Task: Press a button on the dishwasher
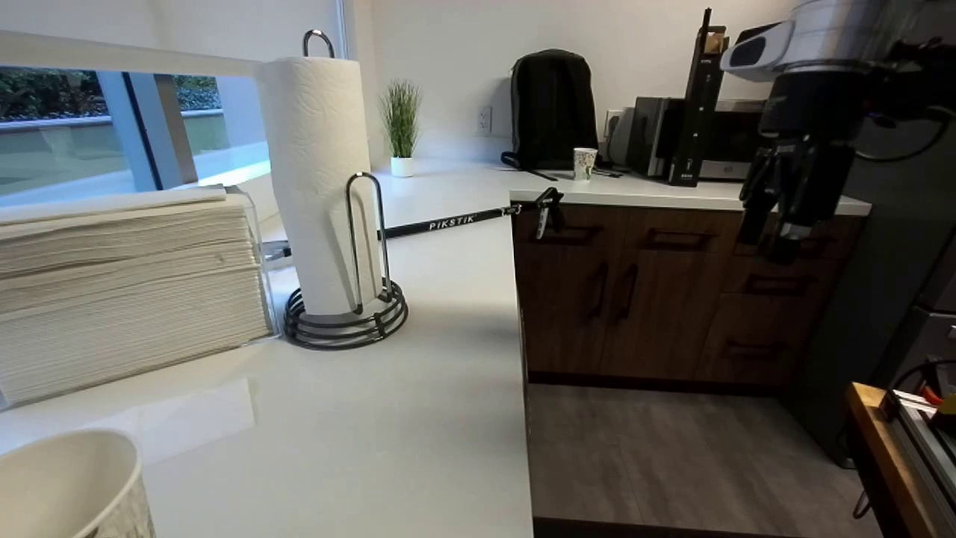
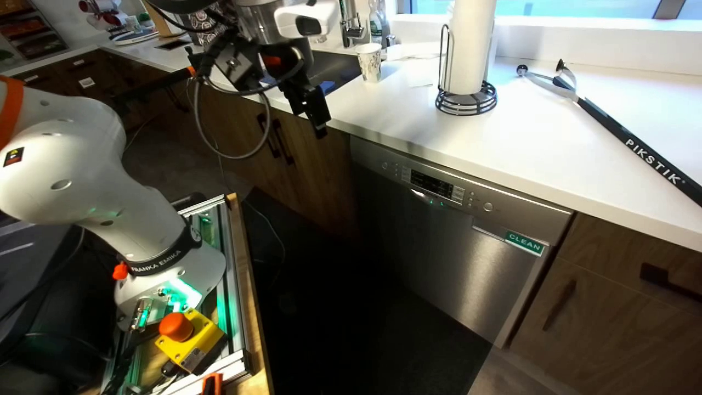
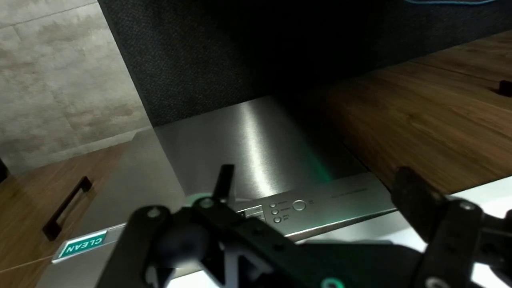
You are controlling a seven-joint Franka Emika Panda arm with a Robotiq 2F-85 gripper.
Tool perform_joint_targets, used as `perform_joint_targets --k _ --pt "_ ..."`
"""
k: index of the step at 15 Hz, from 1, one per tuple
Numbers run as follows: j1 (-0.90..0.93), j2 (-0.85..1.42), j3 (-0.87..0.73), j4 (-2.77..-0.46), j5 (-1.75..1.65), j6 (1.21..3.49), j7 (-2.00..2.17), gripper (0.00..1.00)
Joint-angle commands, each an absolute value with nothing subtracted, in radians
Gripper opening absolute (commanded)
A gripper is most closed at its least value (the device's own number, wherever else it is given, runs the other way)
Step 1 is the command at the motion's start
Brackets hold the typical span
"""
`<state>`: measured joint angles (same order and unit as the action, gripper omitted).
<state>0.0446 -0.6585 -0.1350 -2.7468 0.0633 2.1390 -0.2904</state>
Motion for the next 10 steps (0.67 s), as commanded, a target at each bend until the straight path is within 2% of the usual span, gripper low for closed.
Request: perform_joint_targets --k 1,10 --pt "0.074 -0.423 -0.197 -2.658 0.089 2.233 -0.418 1.00" --pt "0.027 0.011 -0.212 -2.418 0.153 2.348 -0.726 1.00"
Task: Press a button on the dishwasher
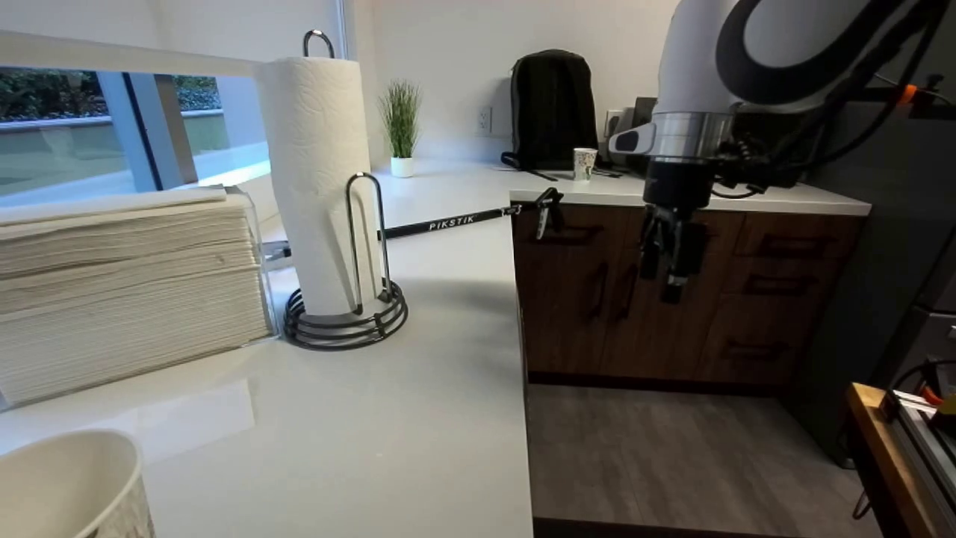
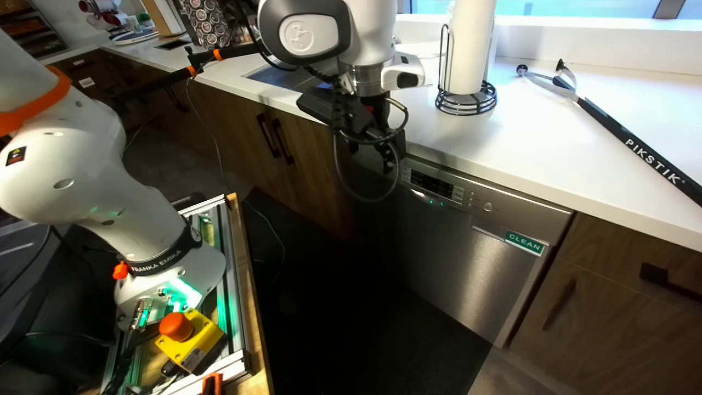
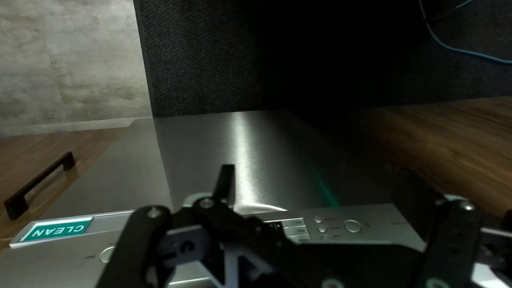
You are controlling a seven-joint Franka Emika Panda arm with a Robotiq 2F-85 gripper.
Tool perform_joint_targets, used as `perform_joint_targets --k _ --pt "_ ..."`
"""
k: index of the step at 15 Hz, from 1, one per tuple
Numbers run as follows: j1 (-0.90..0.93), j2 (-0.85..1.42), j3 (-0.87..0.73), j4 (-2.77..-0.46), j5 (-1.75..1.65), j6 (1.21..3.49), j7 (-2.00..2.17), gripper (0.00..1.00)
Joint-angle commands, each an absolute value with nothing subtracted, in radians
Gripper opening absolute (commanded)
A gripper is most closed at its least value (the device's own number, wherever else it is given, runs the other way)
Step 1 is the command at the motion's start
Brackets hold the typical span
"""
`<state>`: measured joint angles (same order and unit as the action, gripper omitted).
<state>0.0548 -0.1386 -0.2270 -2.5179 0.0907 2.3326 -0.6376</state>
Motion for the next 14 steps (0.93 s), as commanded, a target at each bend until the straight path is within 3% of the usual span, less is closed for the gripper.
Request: perform_joint_targets --k 1,9,14 --pt "0.011 0.051 -0.201 -2.392 0.157 2.364 -0.735 1.00" --pt "-0.156 0.254 -0.095 -2.243 0.338 2.517 -0.839 1.00" --pt "-0.185 0.252 -0.071 -2.244 0.329 2.491 -0.782 1.00"
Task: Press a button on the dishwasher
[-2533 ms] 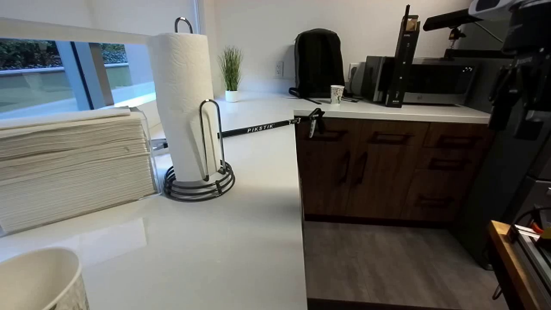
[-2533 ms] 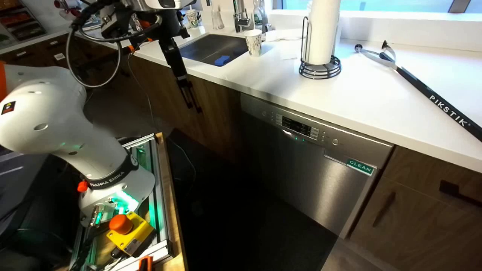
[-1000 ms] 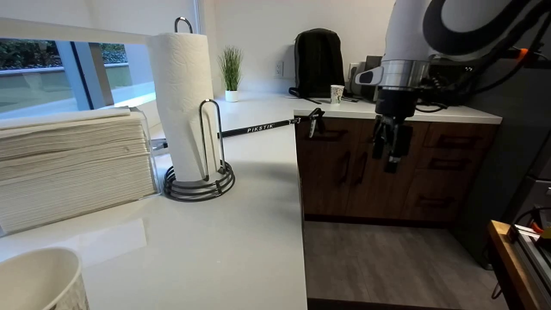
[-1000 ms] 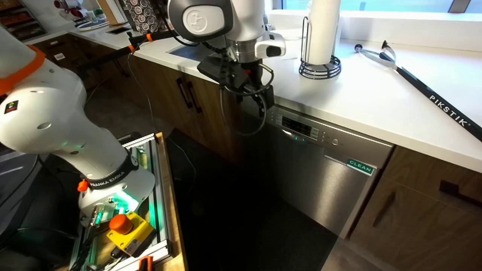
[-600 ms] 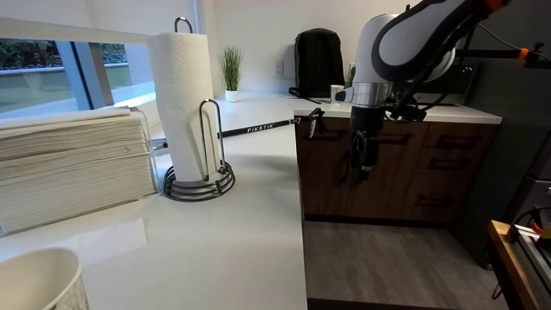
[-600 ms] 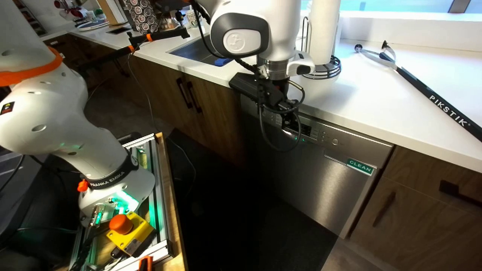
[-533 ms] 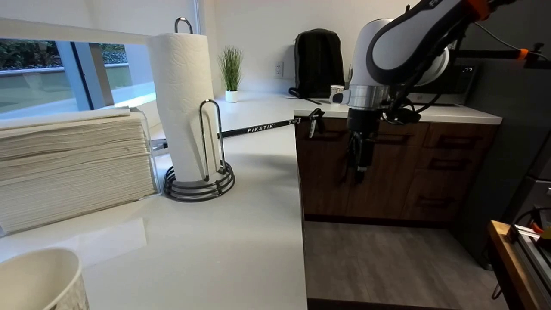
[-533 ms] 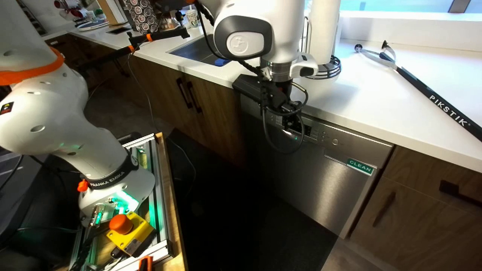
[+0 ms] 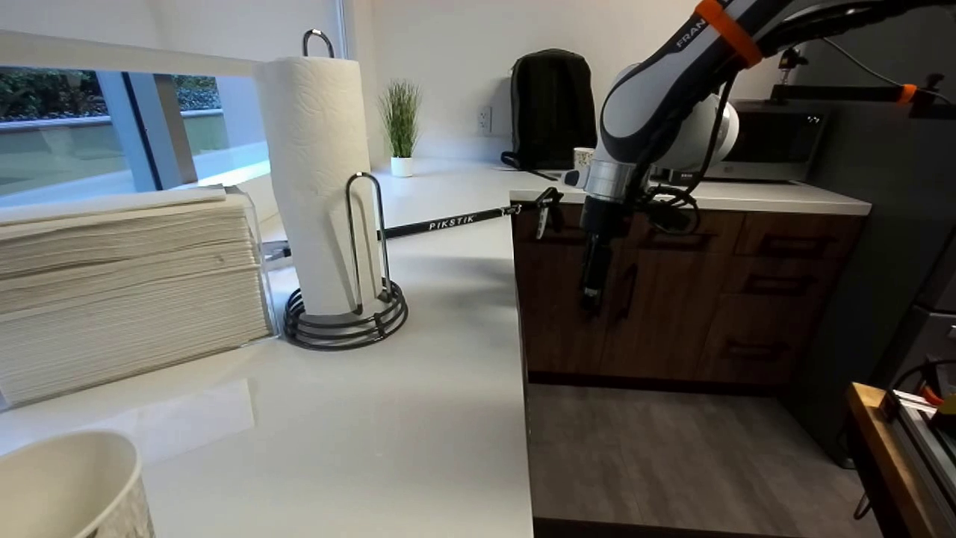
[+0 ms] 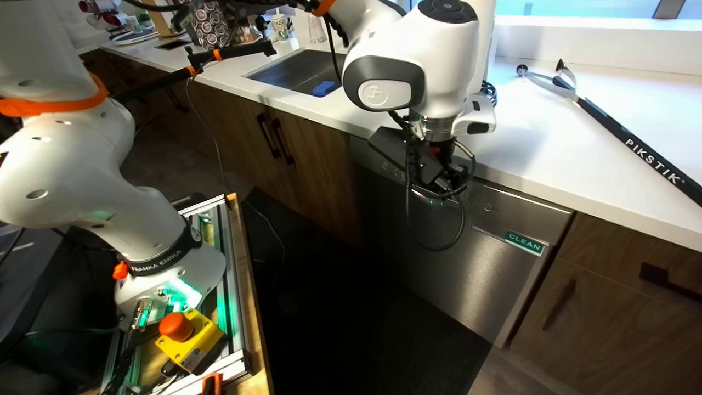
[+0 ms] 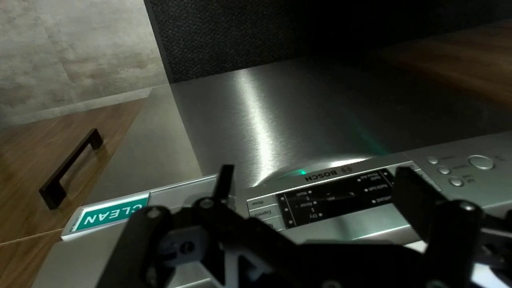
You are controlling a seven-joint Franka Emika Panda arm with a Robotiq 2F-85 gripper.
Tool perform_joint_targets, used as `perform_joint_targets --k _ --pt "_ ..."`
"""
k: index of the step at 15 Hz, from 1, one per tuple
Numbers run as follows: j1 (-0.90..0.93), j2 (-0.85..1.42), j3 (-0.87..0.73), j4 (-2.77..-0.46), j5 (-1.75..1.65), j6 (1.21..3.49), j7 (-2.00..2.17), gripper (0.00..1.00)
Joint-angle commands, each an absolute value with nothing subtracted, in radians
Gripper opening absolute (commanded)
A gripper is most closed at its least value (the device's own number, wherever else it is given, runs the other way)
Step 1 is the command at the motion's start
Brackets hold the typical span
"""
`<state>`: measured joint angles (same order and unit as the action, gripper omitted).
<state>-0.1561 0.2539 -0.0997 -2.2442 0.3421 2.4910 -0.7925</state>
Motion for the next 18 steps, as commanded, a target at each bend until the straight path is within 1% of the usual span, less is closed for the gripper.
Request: perform_joint_targets --k 1,4,11,14,18 --pt "-0.185 0.254 -0.069 -2.242 0.331 2.491 -0.781 1.00" --pt "-0.191 0.267 -0.067 -2.234 0.334 2.487 -0.785 1.00" --pt "-0.355 0.354 0.033 -2.210 0.650 2.594 -1.156 1.00" --pt "-0.406 0.415 0.036 -2.166 0.727 2.582 -1.315 1.00" --pt "-0.437 0.516 0.035 -2.095 0.774 2.602 -1.420 1.00"
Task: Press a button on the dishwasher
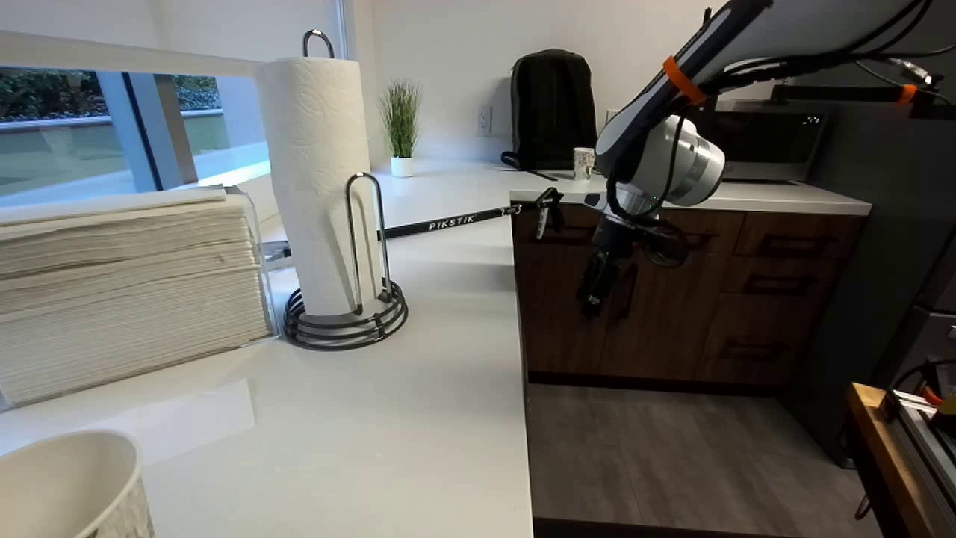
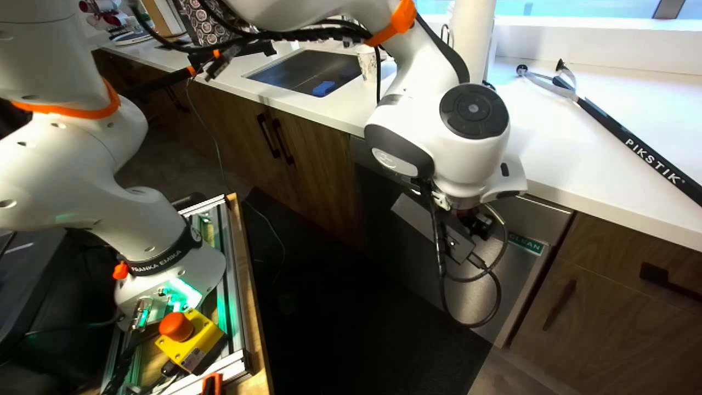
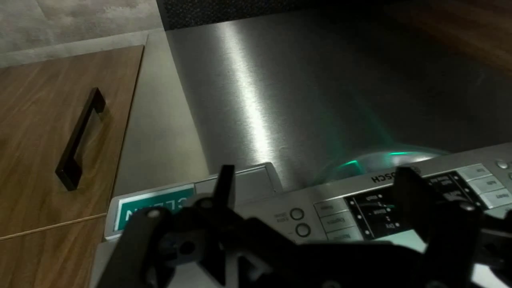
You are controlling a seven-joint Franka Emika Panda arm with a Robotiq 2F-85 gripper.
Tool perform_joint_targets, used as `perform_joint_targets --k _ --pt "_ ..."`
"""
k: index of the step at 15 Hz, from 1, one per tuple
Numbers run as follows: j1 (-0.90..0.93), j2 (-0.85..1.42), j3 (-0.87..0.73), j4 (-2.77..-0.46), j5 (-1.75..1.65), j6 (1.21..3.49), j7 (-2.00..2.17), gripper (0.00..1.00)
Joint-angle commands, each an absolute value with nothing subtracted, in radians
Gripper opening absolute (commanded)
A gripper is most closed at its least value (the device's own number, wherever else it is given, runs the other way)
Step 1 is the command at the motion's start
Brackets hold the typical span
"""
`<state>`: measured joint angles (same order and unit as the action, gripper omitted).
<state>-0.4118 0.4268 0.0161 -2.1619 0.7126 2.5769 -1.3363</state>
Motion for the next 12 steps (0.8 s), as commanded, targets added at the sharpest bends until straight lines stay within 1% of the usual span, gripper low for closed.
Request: perform_joint_targets --k 1,2,3,7,12 --pt "-0.445 0.545 0.043 -2.068 0.796 2.594 -1.430 1.00" --pt "-0.441 0.557 0.039 -2.055 0.809 2.569 -1.390 1.00" --pt "-0.422 0.501 0.014 -2.105 0.764 2.573 -1.383 1.00" --pt "-0.425 0.549 0.024 -2.066 0.780 2.574 -1.381 1.00" --pt "-0.433 0.617 0.056 -2.050 0.786 2.720 -1.522 1.00"
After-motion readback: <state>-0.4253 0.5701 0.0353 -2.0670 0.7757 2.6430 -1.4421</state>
